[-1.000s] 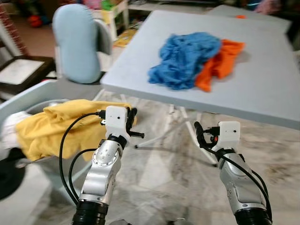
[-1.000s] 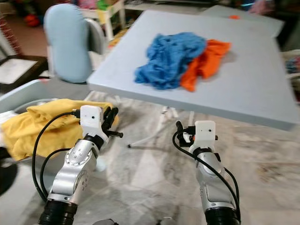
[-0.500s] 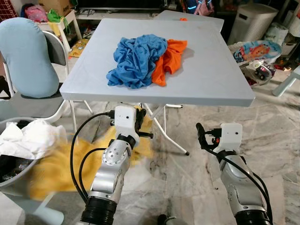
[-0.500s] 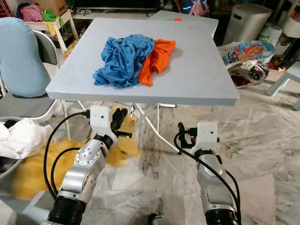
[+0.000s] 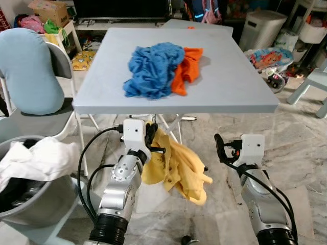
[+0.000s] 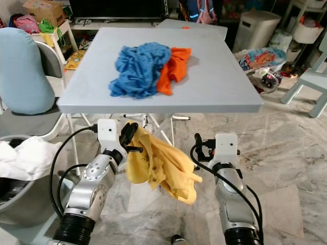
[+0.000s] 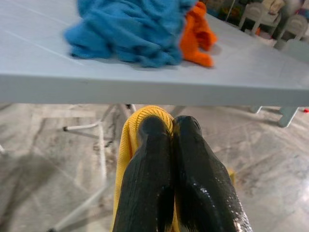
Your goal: Hang hanger
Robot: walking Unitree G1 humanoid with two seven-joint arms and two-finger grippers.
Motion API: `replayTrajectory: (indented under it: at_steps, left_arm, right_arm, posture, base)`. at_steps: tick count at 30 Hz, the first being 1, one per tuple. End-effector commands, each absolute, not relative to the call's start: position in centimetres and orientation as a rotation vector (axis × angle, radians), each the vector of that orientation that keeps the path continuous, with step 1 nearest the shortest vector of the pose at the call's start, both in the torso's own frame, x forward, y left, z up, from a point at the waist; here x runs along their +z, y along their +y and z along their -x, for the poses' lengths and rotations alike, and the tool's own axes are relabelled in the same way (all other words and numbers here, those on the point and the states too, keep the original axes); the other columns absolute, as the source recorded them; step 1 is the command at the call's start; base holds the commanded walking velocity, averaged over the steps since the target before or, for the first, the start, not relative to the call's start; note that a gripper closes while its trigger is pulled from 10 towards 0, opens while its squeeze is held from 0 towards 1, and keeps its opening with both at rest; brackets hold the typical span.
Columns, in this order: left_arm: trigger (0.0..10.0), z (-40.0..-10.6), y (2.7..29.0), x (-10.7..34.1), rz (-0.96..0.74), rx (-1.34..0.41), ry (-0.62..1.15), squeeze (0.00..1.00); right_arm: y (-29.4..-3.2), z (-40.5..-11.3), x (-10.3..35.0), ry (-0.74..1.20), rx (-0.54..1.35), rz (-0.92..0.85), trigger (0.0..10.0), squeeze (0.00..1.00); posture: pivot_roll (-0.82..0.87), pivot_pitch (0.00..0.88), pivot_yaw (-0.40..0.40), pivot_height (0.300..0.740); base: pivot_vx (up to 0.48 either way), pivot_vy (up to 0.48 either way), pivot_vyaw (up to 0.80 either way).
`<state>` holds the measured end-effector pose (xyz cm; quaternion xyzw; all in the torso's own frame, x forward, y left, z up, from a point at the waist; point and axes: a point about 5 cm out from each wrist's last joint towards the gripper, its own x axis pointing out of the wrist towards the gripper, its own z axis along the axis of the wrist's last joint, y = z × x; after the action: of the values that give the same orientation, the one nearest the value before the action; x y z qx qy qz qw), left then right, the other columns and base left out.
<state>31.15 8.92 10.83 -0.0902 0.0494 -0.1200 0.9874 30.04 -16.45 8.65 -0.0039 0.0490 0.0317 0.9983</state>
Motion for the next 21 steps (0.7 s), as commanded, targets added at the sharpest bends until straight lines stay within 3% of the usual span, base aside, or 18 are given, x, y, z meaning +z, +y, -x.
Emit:
replayTrajectory:
  at_steps: [1, 11, 21]
  left_arm:
    - [10.0, -31.21, 7.82, 11.48, 0.192, -0.279, 0.081, 0.0]
    - [10.0, -31.31, 7.61, 11.6, 0.183, -0.294, 0.076, 0.0]
    - [10.0, -31.06, 7.43, 11.98, 0.218, -0.342, 0.049, 0.0]
  right_arm:
    - [-17.44, -29.98, 8.58, 0.105, 0.029, 0.021, 10.0, 0.0]
    - [-17.49, -29.95, 8.55, 0.106, 0.029, 0.026, 10.0, 0.0]
    - [-17.31, -29.89, 8.57, 0.102, 0.032, 0.021, 10.0, 0.0]
  posture:
    - [-0.05, 0.044, 0.012, 0.74]
    - [-0.06, 0.046, 0.012, 0.74]
    - [-0.06, 0.052, 0.014, 0.74]
  base:
    - [0.0, 0.48, -0.8]
    - [0.0, 0.48, -0.8]
    - [0.0, 0.0, -0.1]
